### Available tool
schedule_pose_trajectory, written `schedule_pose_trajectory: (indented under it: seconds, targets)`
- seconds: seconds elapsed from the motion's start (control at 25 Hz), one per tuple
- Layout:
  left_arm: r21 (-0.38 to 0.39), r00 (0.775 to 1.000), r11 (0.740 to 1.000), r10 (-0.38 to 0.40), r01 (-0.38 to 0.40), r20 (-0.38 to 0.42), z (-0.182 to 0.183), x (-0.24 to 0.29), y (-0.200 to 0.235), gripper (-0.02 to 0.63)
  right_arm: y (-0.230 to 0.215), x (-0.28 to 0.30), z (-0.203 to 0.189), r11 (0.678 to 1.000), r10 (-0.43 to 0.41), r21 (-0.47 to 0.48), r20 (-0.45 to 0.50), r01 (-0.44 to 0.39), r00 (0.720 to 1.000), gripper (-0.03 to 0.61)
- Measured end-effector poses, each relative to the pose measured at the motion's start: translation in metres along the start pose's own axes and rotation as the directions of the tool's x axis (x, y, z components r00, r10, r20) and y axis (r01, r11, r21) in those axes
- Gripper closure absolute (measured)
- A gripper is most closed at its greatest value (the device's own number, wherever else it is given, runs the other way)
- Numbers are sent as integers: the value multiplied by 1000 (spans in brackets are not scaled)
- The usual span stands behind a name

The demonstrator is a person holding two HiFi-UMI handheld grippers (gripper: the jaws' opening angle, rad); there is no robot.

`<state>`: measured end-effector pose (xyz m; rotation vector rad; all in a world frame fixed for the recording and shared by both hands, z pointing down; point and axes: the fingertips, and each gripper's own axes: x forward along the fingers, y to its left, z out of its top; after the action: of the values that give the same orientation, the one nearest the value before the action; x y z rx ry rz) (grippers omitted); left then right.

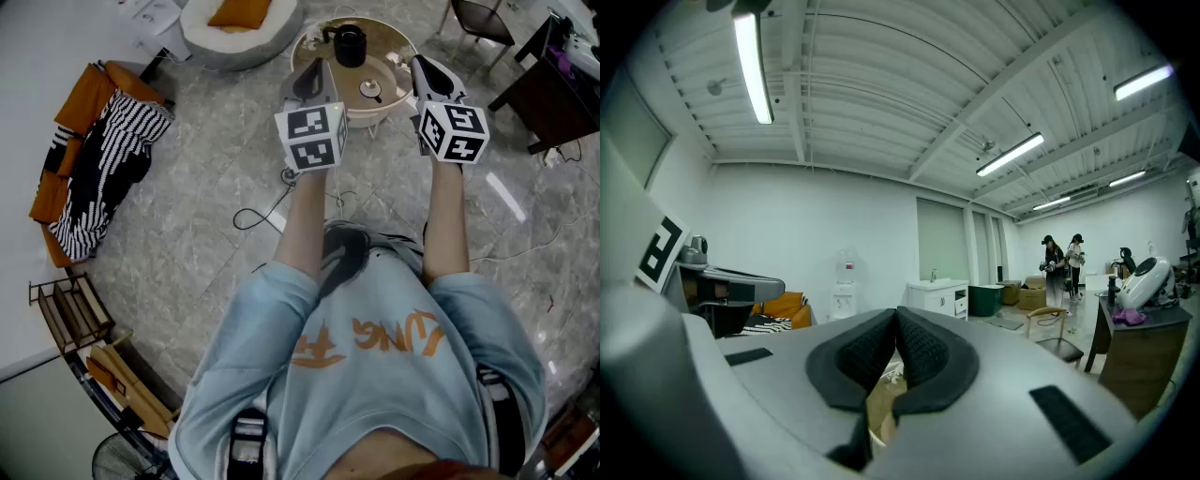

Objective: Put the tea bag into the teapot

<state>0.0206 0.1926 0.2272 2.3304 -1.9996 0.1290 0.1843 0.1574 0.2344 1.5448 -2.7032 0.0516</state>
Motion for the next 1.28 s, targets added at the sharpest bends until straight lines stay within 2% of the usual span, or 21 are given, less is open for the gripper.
schedule_pose_trajectory:
  seconds: [0.2,0.56,0.76,0.96,1.28]
  targets:
    - [-1,1000,1000,2,-2,-2,-2,-1,-6,589,-2,-4,-3,1000,15,-21,-6,-15,1000,563]
    - [-31,999,999,42,-42,11,6,1,8,589,-28,-4,0,999,-21,46,7,21,1000,563]
    - [-44,997,996,72,-71,12,8,17,7,589,-61,-4,3,996,-28,80,20,26,999,564]
    - [-53,994,992,112,-111,7,7,4,38,589,-38,4,2,996,-3,91,15,2,1000,563]
    - [-45,992,991,121,-122,-28,-6,8,52,589,-22,22,-8,995,41,96,-4,-40,999,563]
